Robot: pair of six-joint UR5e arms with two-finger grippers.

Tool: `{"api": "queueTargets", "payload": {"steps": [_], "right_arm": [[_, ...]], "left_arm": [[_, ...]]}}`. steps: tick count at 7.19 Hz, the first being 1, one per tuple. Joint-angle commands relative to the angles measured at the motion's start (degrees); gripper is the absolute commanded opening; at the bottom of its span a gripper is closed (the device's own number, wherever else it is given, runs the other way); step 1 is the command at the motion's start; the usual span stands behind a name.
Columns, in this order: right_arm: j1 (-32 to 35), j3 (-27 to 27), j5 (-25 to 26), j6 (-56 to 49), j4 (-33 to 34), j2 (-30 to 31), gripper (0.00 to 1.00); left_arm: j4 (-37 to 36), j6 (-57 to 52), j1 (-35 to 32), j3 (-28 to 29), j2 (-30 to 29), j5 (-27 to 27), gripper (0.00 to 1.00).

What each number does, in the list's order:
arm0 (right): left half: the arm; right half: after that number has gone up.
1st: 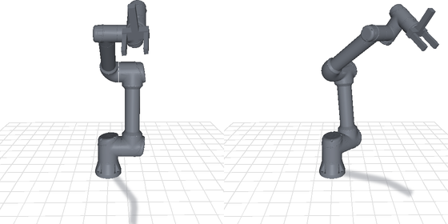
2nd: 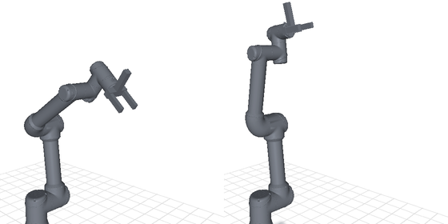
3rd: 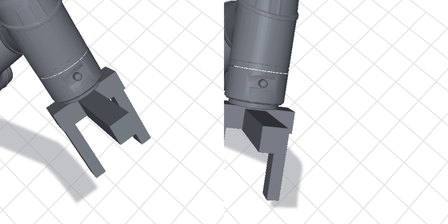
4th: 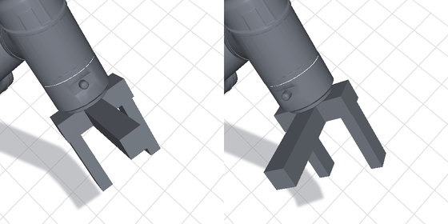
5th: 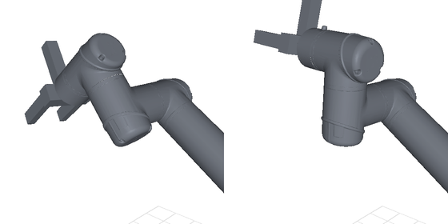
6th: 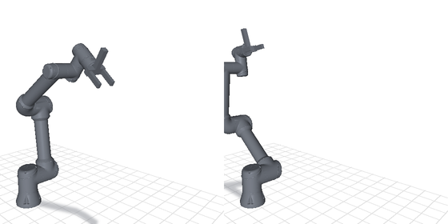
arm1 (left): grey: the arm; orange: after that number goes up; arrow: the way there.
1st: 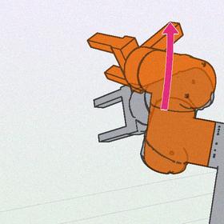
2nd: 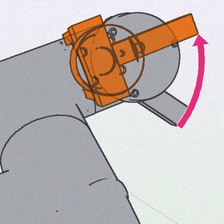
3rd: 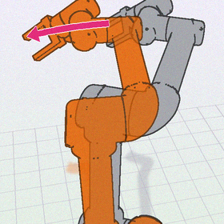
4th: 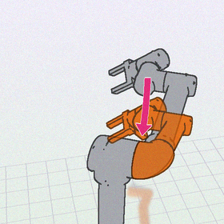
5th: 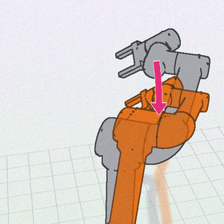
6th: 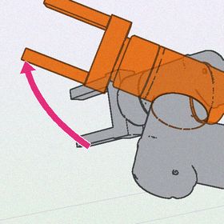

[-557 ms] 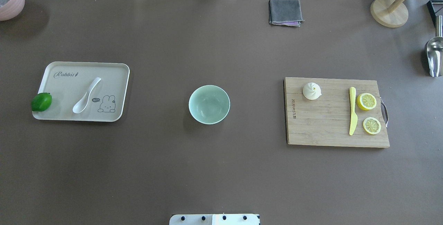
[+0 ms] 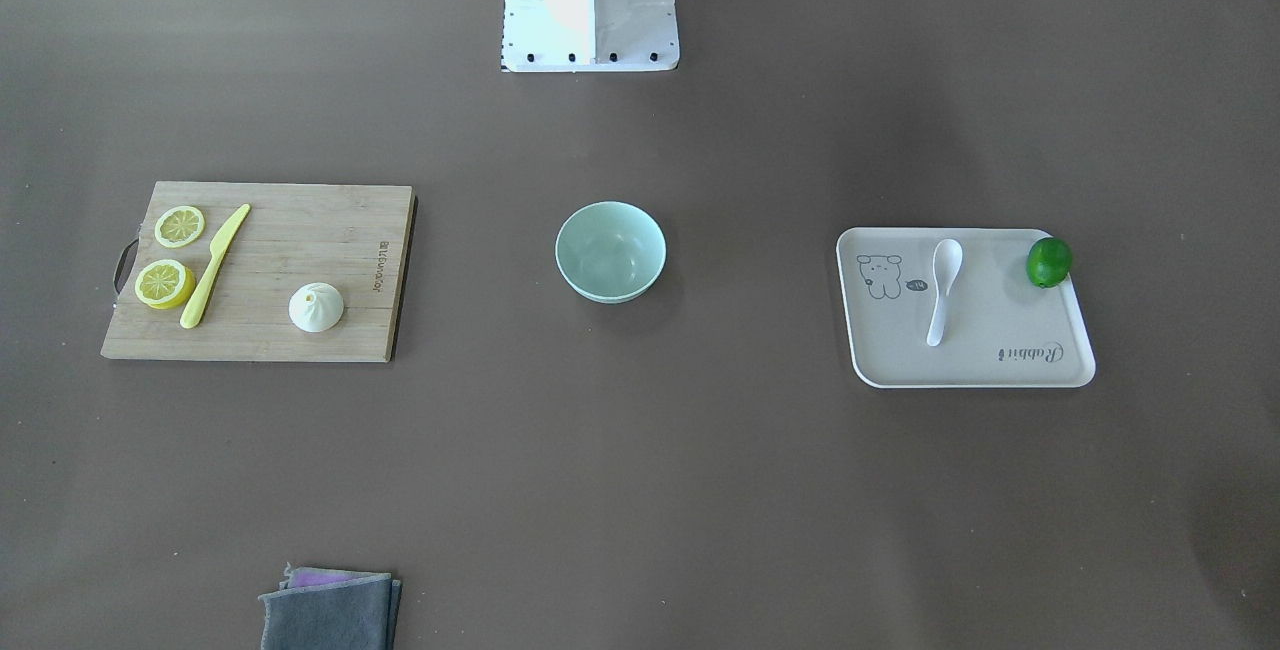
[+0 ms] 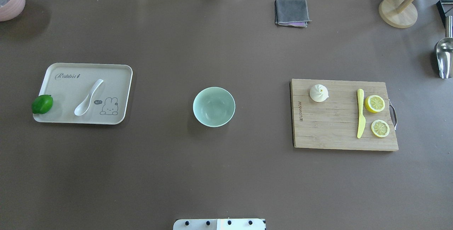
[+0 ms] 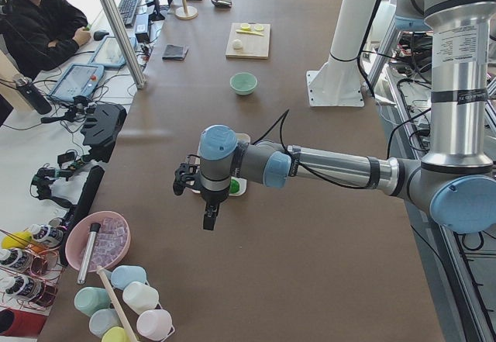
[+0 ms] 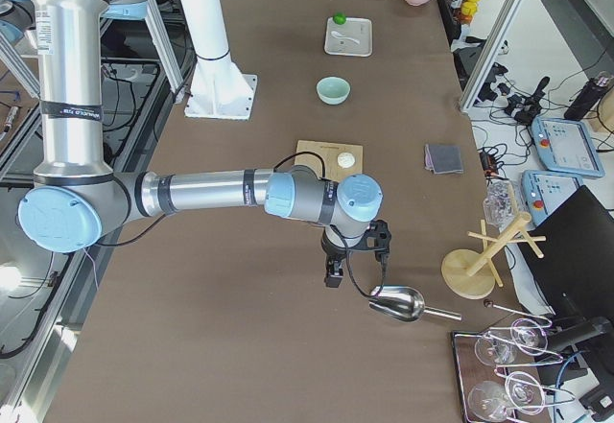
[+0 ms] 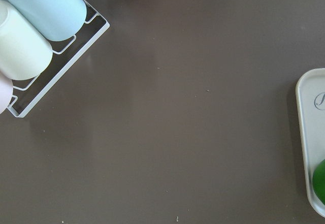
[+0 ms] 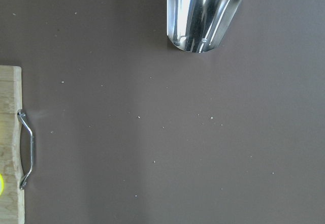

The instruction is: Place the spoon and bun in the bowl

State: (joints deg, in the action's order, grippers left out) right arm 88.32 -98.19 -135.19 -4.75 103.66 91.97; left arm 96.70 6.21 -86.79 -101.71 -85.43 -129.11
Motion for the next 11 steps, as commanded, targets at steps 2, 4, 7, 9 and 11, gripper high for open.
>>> {"api": "queueTargets", "payload": {"steps": [2,4,7,9,11], "right_arm": [[0.0,-0.3,-0.1,-0.1,0.0,0.1,1.0],[0.0,-0.2,0.0,-0.1,0.0,-0.4,1.0],[0.0,-0.3,0.0,0.0,0.0,-0.5,1.0],[0.0,-0.4,-0.1,0.0,0.0,-0.6,1.0],[0.0,-0.3,0.0,0.0,0.0,-0.5,1.0]], "left_arm": [[0.2,-0.1,0.0,0.5,-1.7,-0.1,0.98],[-0.5,0.4,0.0,0.4,-2.0,-1.3,0.98],[-0.5,0.5,0.0,0.5,-2.0,-1.8,0.98],[-0.4,0.5,0.2,0.5,-2.1,-2.0,0.98],[0.2,0.6,2.0,-0.1,-2.2,-2.0,0.98]]}}
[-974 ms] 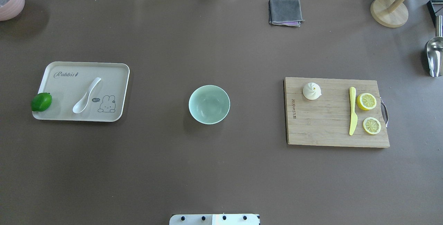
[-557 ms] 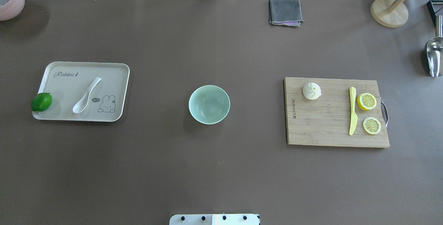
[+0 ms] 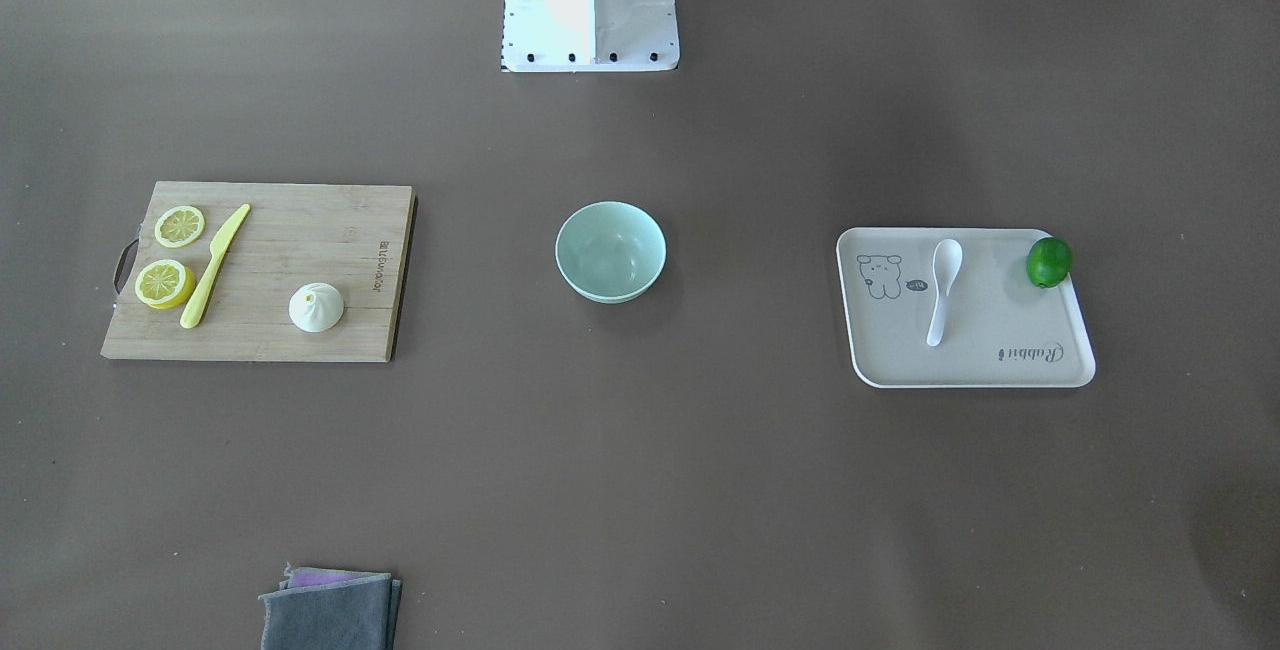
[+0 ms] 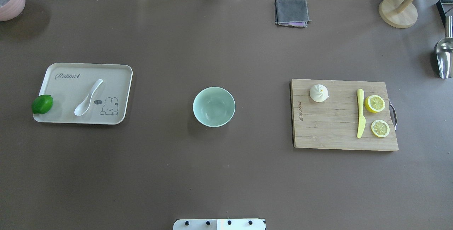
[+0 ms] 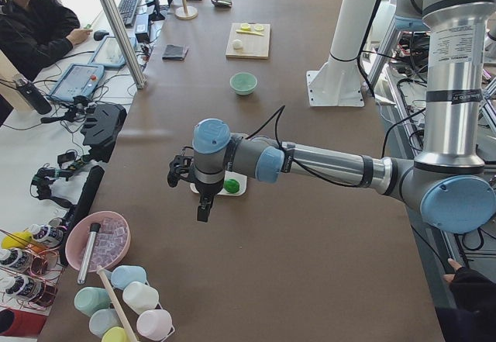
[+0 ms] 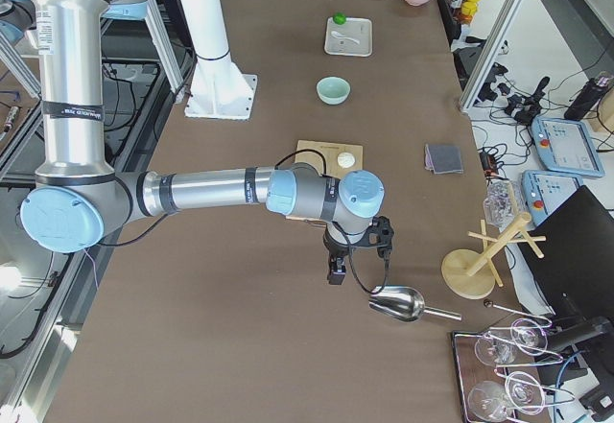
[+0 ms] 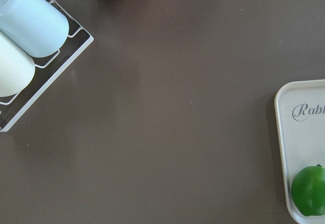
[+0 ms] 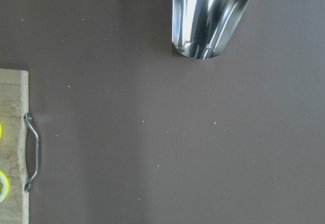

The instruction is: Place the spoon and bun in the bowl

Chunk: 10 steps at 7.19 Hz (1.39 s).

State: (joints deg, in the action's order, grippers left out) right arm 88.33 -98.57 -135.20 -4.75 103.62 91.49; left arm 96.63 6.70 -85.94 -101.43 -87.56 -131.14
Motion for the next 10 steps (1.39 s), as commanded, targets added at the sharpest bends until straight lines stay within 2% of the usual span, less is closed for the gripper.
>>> {"api": "queueTargets", "payload": {"steps": [1,4,5,8,9,10], "right_arm": [[0.0,-0.2,-0.1,0.0,0.0,-0.2,1.0],[0.0,-1.2,0.5,-0.2,-0.5,-4.2,1.0],[0.0,-1.3,-0.1,0.1,-0.4,-4.4,1.0],[-0.1,-1.3,-0.3,-0.2,-0.6,-3.8,1.0],[-0.1,-1.7,-3.2,-0.1,-0.8,-2.4,1.0],[-0.1,-1.2,-5.7,0.0,-0.7,-2.3,1.0]], "left_arm": [[0.3,0.1,3.7,-0.2,-2.2,0.0,0.98],[0.2,5.1,10.8,0.3,-11.1,0.0,0.98],[0.3,5.6,16.4,0.6,-14.5,0.5,0.98],[9.1,19.8,23.7,1.1,-17.2,0.3,0.98],[11.0,21.1,28.3,2.3,-17.6,2.8,0.98],[11.8,27.9,32.0,2.4,-18.9,11.5,0.98]]}}
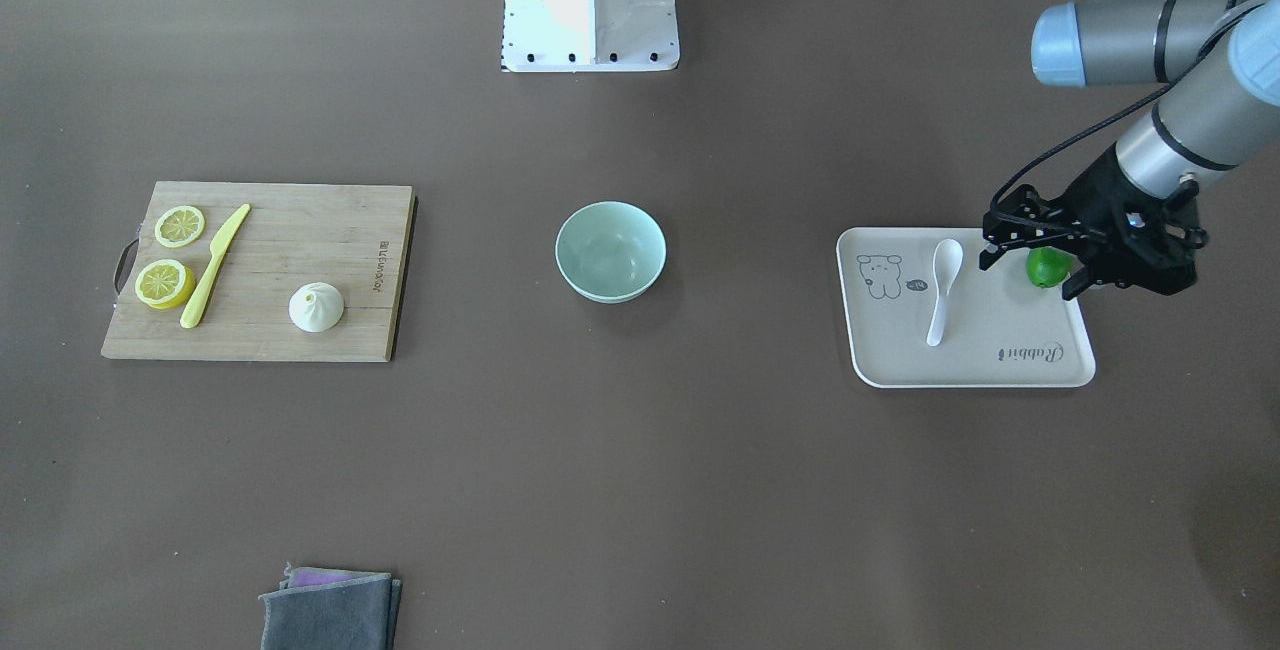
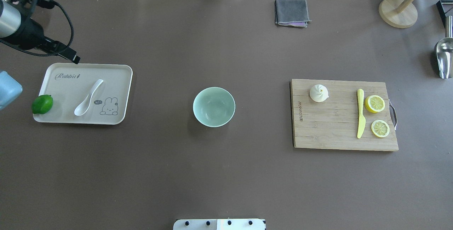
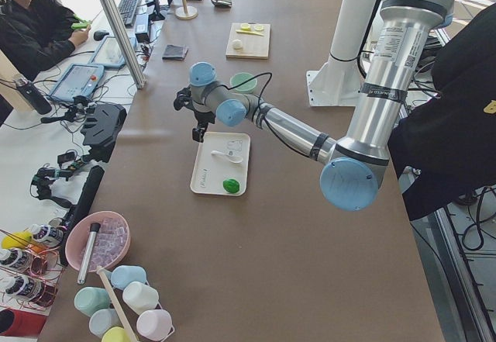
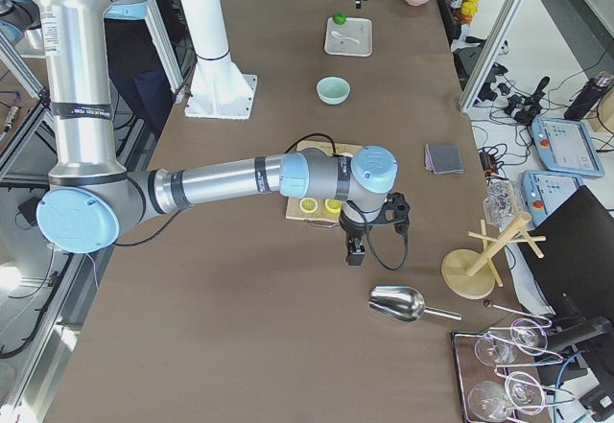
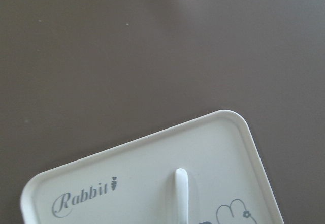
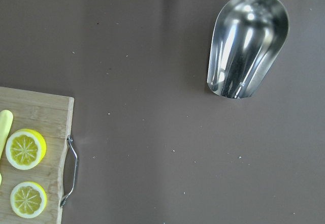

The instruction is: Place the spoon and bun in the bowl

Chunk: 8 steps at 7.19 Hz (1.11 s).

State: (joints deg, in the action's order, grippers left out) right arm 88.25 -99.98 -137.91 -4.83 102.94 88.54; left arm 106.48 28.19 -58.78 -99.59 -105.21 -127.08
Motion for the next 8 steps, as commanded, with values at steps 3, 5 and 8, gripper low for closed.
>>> {"api": "queueTargets", "payload": {"steps": [3,5,8], "right_arm": [[-0.1,0.1,-3.7,0.5,-0.1,0.5,1.0],[-1.5,-0.3,-3.4,6.5,-4.1,0.2,1.0],[-6.3,-0.9,-3.6,6.7,-7.8,-0.2,1.0]], "left_arm": [[7.2,9.9,8.2,5.3,-1.0,11.0,0.98],[11.1,10.0,8.6,8.7,-1.0,11.0,0.98],[11.2,9.8,9.5,9.4,0.0,10.7,0.98]]}}
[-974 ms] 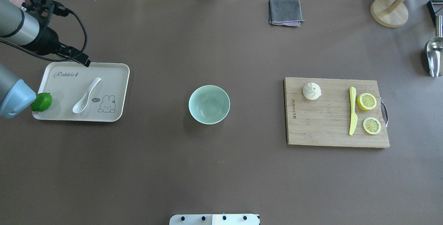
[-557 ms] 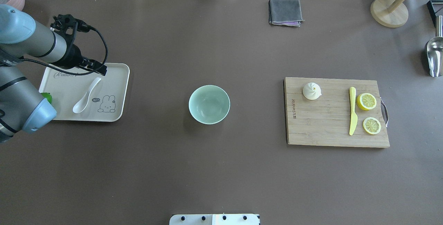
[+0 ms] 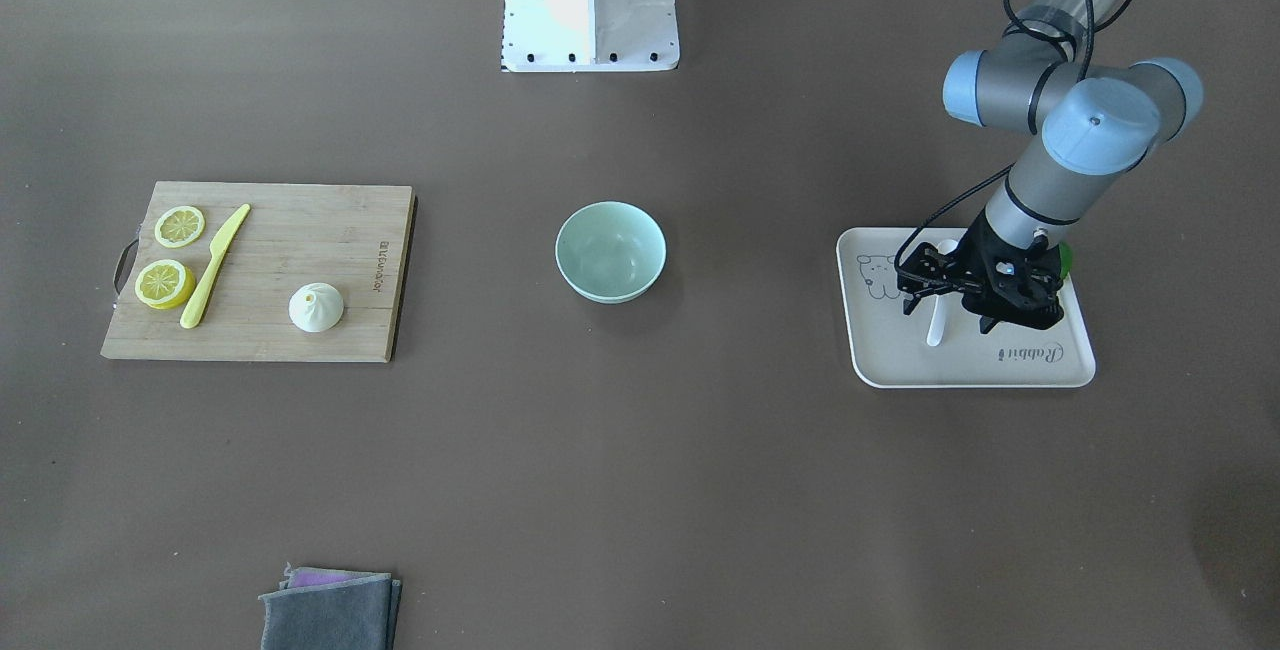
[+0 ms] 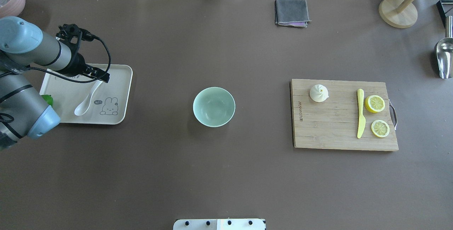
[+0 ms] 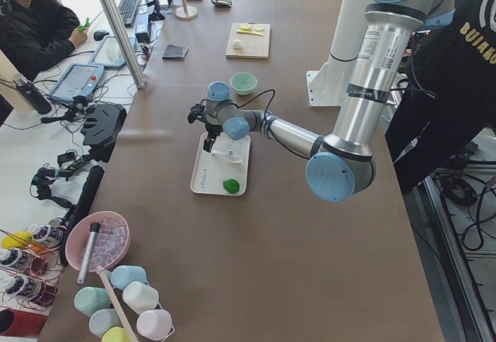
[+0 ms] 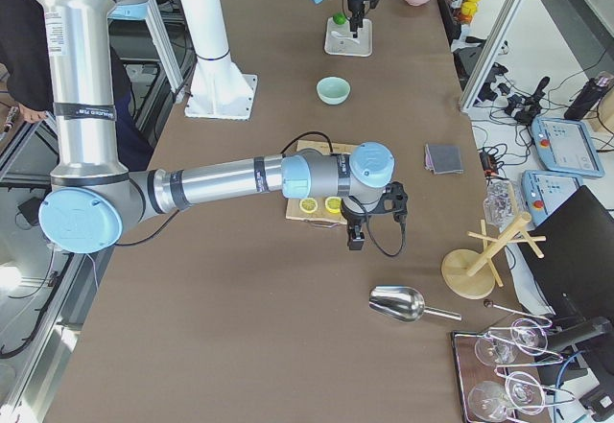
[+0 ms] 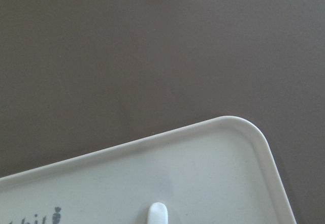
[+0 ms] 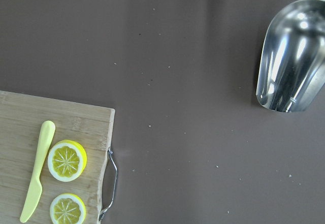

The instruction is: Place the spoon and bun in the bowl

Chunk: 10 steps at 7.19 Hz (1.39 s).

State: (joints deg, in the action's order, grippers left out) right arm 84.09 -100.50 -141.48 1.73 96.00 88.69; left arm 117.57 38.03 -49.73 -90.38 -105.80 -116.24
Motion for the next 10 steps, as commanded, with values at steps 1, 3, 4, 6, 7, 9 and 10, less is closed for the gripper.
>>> {"api": "queueTargets", "payload": {"steps": [1,3,4,6,7,9,10], "right_arm": [[-4.0,-0.3,0.1,0.1,-3.5,-0.7,1.0],[-5.8,0.1,0.0,0.6,-6.7,-0.7,1.0],[-6.3,0.1,0.2,0.6,-6.9,-0.8,1.0],[-6.4,-0.4,0.1,0.6,-6.9,-0.8,1.0],[-6.4,-0.5,0.1,0.8,-6.9,-0.8,1.0],[-6.7,-1.7,0.0,3.0,-6.9,-0.8,1.0],[-7.5,-2.2,-0.1,4.1,-7.0,-0.9,1.0]], "left_arm": [[0.1,-0.1,0.7,0.0,1.0,-0.2,0.98],[0.0,-0.1,2.8,0.1,1.4,-0.1,0.97],[0.1,-0.1,3.5,0.3,1.5,-0.1,0.96],[1.9,-0.1,3.6,0.6,2.4,-0.4,0.8],[2.1,-0.1,3.6,0.6,2.6,-0.4,0.69],[2.1,-1.5,3.6,0.6,3.3,-0.4,0.63],[2.1,-2.0,3.6,0.6,3.5,-0.4,0.37]]}}
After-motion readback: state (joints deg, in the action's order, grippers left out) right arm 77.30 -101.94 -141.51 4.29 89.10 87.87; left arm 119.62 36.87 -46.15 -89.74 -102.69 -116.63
